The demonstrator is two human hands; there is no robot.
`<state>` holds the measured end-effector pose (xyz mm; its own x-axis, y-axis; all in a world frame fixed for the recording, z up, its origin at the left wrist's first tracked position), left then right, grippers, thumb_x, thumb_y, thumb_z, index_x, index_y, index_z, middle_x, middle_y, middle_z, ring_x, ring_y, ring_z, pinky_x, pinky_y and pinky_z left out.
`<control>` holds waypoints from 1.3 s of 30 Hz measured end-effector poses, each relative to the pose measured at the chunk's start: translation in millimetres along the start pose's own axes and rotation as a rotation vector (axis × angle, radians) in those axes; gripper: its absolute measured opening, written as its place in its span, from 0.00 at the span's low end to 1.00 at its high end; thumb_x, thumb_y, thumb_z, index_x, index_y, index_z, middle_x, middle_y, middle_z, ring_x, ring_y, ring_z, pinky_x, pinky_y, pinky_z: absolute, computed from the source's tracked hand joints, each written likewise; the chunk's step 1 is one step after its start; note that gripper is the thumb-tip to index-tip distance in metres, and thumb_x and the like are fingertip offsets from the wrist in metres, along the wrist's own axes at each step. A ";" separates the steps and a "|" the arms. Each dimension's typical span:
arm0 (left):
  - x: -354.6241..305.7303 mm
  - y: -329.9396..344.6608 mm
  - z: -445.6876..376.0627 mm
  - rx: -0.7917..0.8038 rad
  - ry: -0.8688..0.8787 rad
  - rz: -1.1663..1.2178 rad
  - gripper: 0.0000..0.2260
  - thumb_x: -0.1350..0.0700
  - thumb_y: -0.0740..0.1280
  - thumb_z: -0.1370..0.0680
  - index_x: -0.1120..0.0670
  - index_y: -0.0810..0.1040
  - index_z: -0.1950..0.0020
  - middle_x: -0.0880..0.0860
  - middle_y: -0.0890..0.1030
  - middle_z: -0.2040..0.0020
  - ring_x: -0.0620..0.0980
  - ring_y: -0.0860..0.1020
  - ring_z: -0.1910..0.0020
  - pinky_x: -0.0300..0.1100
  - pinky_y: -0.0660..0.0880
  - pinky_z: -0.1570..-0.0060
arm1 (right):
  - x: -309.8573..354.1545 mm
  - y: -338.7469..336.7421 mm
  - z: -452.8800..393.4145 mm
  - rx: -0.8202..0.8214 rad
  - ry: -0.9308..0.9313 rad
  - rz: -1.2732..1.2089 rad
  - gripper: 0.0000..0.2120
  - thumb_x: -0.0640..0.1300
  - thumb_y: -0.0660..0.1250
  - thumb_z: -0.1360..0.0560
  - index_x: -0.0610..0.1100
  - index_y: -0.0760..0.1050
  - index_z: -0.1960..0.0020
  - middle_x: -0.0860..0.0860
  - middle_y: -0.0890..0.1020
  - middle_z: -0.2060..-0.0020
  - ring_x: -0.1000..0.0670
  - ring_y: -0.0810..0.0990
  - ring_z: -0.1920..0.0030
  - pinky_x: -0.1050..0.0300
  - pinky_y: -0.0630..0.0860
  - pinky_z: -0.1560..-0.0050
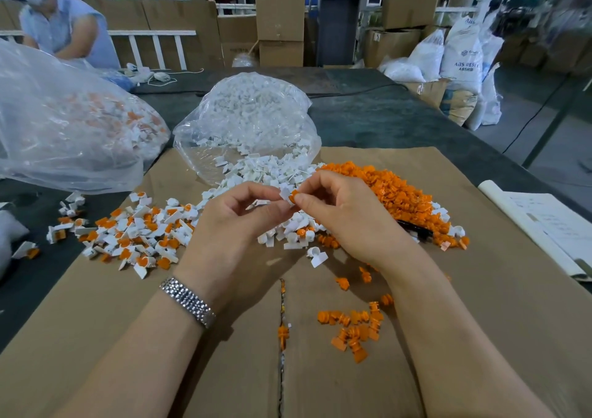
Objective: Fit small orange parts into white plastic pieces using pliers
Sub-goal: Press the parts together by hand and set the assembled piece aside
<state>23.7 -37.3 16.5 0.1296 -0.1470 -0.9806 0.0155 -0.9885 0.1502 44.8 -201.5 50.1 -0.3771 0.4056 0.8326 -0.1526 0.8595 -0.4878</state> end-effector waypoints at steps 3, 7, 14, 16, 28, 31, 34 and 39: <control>6.4 2.9 -1.1 0.031 -0.123 0.226 0.15 0.62 0.76 0.32 0.61 0.84 0.46 0.63 0.86 0.48 0.60 0.86 0.48 0.44 0.83 0.50 | 2.7 0.6 1.4 0.002 -0.037 0.021 0.03 0.44 0.68 0.19 0.46 0.79 0.49 0.56 0.78 0.63 0.61 0.73 0.67 0.68 0.70 0.63; 3.2 4.5 -2.2 0.090 -0.102 0.176 0.11 0.63 0.74 0.31 0.61 0.86 0.49 0.65 0.86 0.50 0.61 0.86 0.51 0.40 0.83 0.55 | 3.5 3.0 1.7 -0.013 -0.048 0.026 0.02 0.44 0.69 0.19 0.46 0.79 0.49 0.59 0.78 0.66 0.62 0.74 0.68 0.69 0.70 0.64; -2.4 1.2 -3.2 0.048 0.046 -0.023 0.12 0.63 0.73 0.27 0.61 0.84 0.44 0.59 0.87 0.51 0.57 0.87 0.51 0.40 0.83 0.53 | 0.4 8.5 0.4 -0.079 0.012 0.024 0.03 0.46 0.69 0.21 0.48 0.77 0.53 0.54 0.80 0.64 0.59 0.74 0.66 0.64 0.70 0.64; -3.0 2.2 -1.9 0.051 0.032 -0.012 0.13 0.62 0.74 0.29 0.60 0.84 0.44 0.59 0.87 0.51 0.57 0.87 0.51 0.40 0.83 0.53 | 0.3 8.5 0.8 -0.103 0.019 0.004 0.04 0.46 0.71 0.23 0.47 0.78 0.54 0.54 0.79 0.64 0.59 0.74 0.67 0.64 0.71 0.65; 1.8 2.4 -3.5 0.105 -0.132 0.244 0.16 0.65 0.72 0.29 0.65 0.82 0.41 0.64 0.85 0.47 0.58 0.86 0.49 0.39 0.82 0.56 | 12.6 -2.0 3.3 0.001 -0.182 -0.018 0.12 0.44 0.75 0.25 0.51 0.83 0.41 0.57 0.82 0.52 0.56 0.80 0.55 0.63 0.76 0.54; 1.4 1.8 -3.2 0.108 -0.129 0.180 0.16 0.63 0.73 0.29 0.64 0.84 0.42 0.62 0.86 0.50 0.54 0.85 0.56 0.38 0.81 0.59 | 13.1 -2.0 3.5 -0.053 -0.217 0.038 0.10 0.43 0.76 0.25 0.47 0.84 0.44 0.56 0.81 0.55 0.55 0.80 0.55 0.61 0.78 0.52; 0.6 0.3 -3.8 0.077 -0.143 0.191 0.14 0.63 0.73 0.30 0.64 0.84 0.45 0.63 0.85 0.52 0.55 0.85 0.60 0.39 0.82 0.61 | 15.2 -1.1 3.8 -0.091 -0.262 0.129 0.10 0.42 0.76 0.26 0.45 0.84 0.44 0.55 0.80 0.56 0.55 0.80 0.56 0.59 0.78 0.51; 0.5 1.1 -1.8 0.076 -0.194 0.230 0.06 0.58 0.77 0.32 0.59 0.86 0.58 0.65 0.86 0.53 0.59 0.87 0.55 0.42 0.84 0.56 | 18.1 -1.4 4.8 -0.115 -0.320 0.219 0.09 0.41 0.76 0.26 0.43 0.84 0.45 0.52 0.81 0.54 0.54 0.80 0.56 0.55 0.78 0.51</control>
<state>25.5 -38.4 16.4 -0.0708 -0.3641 -0.9287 -0.0679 -0.9271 0.3687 33.8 -196.9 64.6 -0.6573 0.4811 0.5800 0.0594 0.8004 -0.5965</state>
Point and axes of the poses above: each hand's wrist, its own z-axis away from the middle knuckle, its own y-axis out of the palm, x = y × z, the point moved 6 cm from there along -z, towards the middle knuckle
